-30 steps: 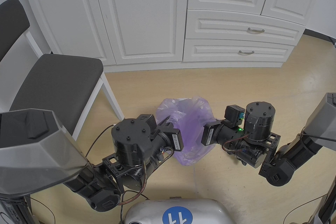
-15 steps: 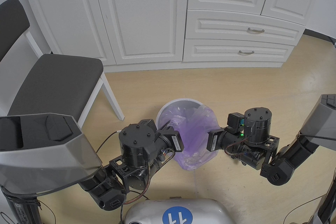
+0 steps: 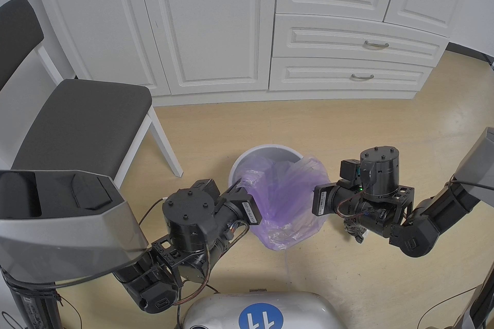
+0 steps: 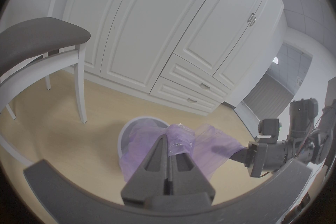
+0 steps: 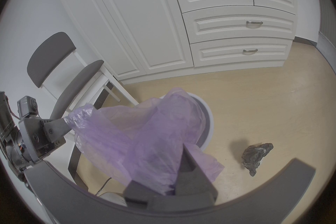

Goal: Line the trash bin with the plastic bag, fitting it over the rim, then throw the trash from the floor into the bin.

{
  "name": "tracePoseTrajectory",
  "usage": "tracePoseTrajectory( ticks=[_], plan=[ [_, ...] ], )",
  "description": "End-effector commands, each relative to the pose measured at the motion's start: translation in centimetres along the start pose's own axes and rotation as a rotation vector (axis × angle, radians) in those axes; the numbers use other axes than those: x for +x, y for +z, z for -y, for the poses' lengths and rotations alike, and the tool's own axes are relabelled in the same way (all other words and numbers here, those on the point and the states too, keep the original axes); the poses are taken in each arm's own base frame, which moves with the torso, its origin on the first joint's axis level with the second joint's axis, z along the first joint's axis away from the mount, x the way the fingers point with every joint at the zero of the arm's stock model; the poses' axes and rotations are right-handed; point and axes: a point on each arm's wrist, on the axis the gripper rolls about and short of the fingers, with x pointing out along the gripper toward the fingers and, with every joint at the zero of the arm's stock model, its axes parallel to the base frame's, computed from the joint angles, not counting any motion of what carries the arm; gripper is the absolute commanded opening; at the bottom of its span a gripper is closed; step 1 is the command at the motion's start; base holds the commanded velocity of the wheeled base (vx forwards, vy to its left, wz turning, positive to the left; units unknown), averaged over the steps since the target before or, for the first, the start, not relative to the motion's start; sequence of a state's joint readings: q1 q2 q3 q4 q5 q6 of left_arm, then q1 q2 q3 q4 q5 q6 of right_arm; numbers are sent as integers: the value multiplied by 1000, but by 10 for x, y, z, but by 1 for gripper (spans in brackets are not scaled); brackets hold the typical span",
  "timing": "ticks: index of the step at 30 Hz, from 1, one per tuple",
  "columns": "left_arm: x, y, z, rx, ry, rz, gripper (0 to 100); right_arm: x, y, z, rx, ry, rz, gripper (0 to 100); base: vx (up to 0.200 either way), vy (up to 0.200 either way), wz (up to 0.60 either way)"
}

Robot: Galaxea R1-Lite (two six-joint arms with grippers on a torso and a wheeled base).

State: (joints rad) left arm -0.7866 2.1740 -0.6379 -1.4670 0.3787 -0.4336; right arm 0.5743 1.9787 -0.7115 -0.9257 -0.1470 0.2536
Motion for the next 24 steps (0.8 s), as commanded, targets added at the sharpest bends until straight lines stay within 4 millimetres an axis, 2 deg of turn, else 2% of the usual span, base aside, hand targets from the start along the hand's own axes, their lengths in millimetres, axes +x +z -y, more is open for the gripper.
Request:
tracePoseTrajectory(
  ticks=[1, 9, 24],
  plan=[
    [0, 0, -3, 6, -8, 28, 0, -1, 4, 3, 9, -7, 10, 0, 0, 0, 0],
    [31, 11, 11, 71, -55, 97, 0, 2, 5, 5, 13, -13, 15, 0, 0, 0, 0],
    [28, -9, 5, 84, -32, 43, 0, 7, 4, 15, 18, -45, 9, 0, 0, 0, 0]
  ],
)
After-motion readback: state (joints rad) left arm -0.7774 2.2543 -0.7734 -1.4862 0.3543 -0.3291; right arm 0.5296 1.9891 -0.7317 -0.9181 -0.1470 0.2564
